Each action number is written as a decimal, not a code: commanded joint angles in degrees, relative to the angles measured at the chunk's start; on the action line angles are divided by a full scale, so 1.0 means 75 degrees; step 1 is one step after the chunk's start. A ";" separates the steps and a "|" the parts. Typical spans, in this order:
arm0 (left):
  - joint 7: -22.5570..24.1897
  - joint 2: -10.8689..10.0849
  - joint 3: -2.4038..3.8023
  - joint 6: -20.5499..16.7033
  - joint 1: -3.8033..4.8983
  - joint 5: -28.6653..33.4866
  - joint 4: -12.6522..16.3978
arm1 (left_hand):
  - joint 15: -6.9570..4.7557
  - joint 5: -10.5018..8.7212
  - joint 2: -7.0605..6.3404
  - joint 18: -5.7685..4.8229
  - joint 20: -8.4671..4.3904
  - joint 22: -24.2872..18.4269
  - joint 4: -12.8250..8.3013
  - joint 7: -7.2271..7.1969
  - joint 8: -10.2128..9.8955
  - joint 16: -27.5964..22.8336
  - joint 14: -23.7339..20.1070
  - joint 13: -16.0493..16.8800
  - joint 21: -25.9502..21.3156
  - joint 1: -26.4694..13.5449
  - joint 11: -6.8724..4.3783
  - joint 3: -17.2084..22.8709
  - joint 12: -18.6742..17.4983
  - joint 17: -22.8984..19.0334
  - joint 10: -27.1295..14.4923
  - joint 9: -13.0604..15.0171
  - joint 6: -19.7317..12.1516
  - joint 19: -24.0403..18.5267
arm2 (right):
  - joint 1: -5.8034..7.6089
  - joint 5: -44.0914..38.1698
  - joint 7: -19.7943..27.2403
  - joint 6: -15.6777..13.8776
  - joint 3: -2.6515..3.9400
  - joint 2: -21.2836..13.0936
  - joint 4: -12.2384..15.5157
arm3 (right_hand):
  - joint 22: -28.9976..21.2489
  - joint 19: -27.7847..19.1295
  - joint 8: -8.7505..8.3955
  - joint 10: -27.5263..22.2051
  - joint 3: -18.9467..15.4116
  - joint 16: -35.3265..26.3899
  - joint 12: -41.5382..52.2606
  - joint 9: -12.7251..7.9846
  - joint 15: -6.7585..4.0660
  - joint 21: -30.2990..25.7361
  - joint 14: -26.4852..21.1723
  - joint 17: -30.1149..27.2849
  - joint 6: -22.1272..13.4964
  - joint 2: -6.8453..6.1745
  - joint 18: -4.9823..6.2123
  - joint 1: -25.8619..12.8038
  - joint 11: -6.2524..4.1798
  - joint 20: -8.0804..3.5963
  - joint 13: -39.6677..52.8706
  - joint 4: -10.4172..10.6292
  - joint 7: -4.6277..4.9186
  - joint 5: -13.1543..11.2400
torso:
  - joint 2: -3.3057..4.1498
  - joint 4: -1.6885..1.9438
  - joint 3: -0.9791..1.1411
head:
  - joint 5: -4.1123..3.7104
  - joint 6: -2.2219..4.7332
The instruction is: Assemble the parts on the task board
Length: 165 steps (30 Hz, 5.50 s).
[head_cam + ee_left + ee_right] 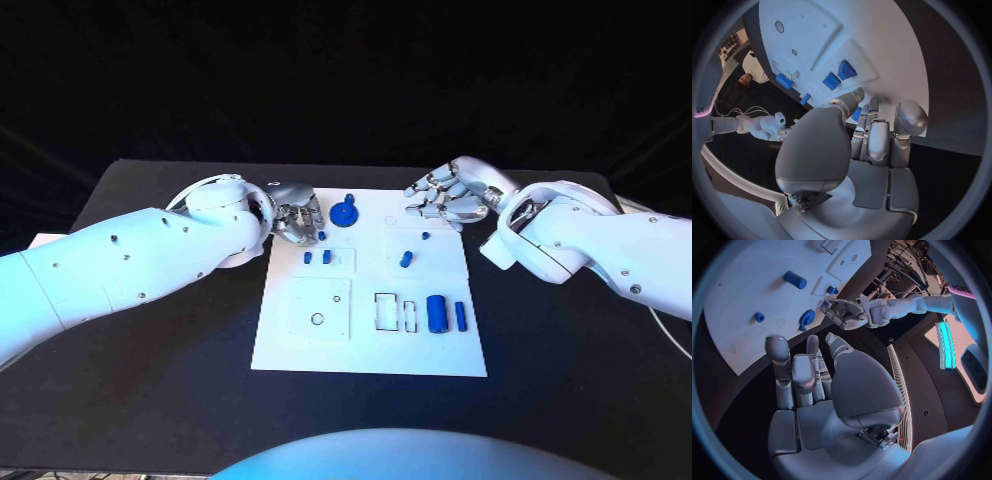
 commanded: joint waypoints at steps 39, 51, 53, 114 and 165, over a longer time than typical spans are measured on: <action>0.4056 -0.1376 -0.0093 -0.2081 -0.0032 1.2128 0.1087 | 0.0116 0.0027 0.0394 0.0619 0.0086 -0.1985 -0.0010 0.0121 0.0263 -0.2344 -0.1639 0.0137 -0.3730 -0.0261 0.0048 0.0101 0.0466 -0.3776 0.0096 0.0039 0.0614 -0.1548 | -0.0207 -0.6318 -0.1422 0.1988 0.0005 0.0478 -0.0440 | 0.0189 0.0462 -0.0216 0.0521 0.1721 -0.0505 -0.3170 0.0015 -0.0040 0.0039 0.0409 -0.0473 0.1157 -0.0504 0.0086 0.0225 -0.0109 -0.0001 -0.4012 -0.0655 -0.0239 -0.1166 | 0.0009 0.0009 -0.0004 | -0.0298 0.0232; 0.3998 -0.1374 -0.0094 -0.2048 -0.0032 1.2135 0.1091 | 0.0120 0.0029 0.0402 0.0618 0.0088 -0.2014 -0.0028 0.0128 0.0257 -0.2389 -0.1675 0.0139 -0.3769 -0.0264 0.0054 0.0058 0.0492 -0.3855 0.0060 0.0034 0.0590 -0.1553 | -0.0290 -0.6188 -0.1356 0.1889 0.0005 0.0642 -0.0604 | 0.0308 0.0564 -0.0271 0.0719 0.2061 -0.0476 -0.3234 0.0025 -0.0028 0.0126 0.0439 -0.0436 0.1276 -0.0368 0.0060 0.0263 -0.0080 0.0011 -0.4271 -0.0732 -0.0203 -0.1452 | 0.0005 0.0003 0.0000 | -0.0278 0.0216; 0.3983 -0.1374 -0.0094 -0.2039 -0.0032 1.2135 0.1086 | 0.0120 0.0030 0.0403 0.0618 0.0088 -0.2017 -0.0031 0.0128 0.0257 -0.2392 -0.1678 0.0139 -0.3772 -0.0262 0.0054 0.0055 0.0494 -0.3861 0.0057 0.0034 0.0588 -0.1554 | -0.0301 -0.6159 -0.1345 0.1874 0.0005 0.0672 -0.0637 | 0.0319 0.0574 -0.0277 0.0752 0.2127 -0.0468 -0.3244 0.0029 -0.0022 0.0136 0.0444 -0.0429 0.1297 -0.0340 0.0058 0.0258 -0.0071 0.0017 -0.4308 -0.0741 -0.0193 -0.1485 | 0.0005 0.0002 0.0000 | -0.0285 0.0215; 0.3686 -0.1331 -0.0104 -0.1876 -0.0062 1.2136 0.1069 | 0.0138 0.0041 0.0431 0.0614 0.0095 -0.2101 -0.0151 0.0167 0.0234 -0.2512 -0.1781 0.0142 -0.3880 -0.0189 0.0087 -0.0035 0.0580 -0.4094 -0.0082 0.0024 0.0486 -0.1557 | -0.0648 -0.4426 -0.1116 0.1055 0.0090 0.1203 0.1085 | 0.1448 0.1009 -0.0169 0.1604 0.2760 0.0096 -0.3392 0.0275 -0.0126 0.0942 0.0535 0.0055 0.1765 -0.0196 -0.0107 0.0128 -0.0130 -0.0067 -0.4330 -0.1091 -0.0172 -0.1758 | 0.0007 0.0016 -0.0021 | 0.0047 0.0033; 0.3600 -0.1344 -0.0105 -0.1730 -0.0063 1.2136 0.1146 | 0.0151 0.0044 0.0433 0.0611 0.0104 -0.2126 -0.0172 0.0182 0.0233 -0.2530 -0.1803 0.0142 -0.3912 -0.0205 0.0104 -0.0084 0.0615 -0.4152 -0.0135 0.0025 0.0455 -0.1554 | -0.1126 -0.5654 -0.1717 0.1827 -0.0018 0.2016 0.0666 | 0.1463 0.1000 -0.0200 0.1563 0.2728 0.0158 -0.3472 0.0288 -0.0109 0.0958 0.0538 0.0109 0.1718 -0.0168 -0.0110 0.0081 -0.0107 -0.0059 -0.4334 -0.1098 -0.0154 -0.1766 | 0.0003 -0.0007 -0.0008 | 0.0159 -0.0138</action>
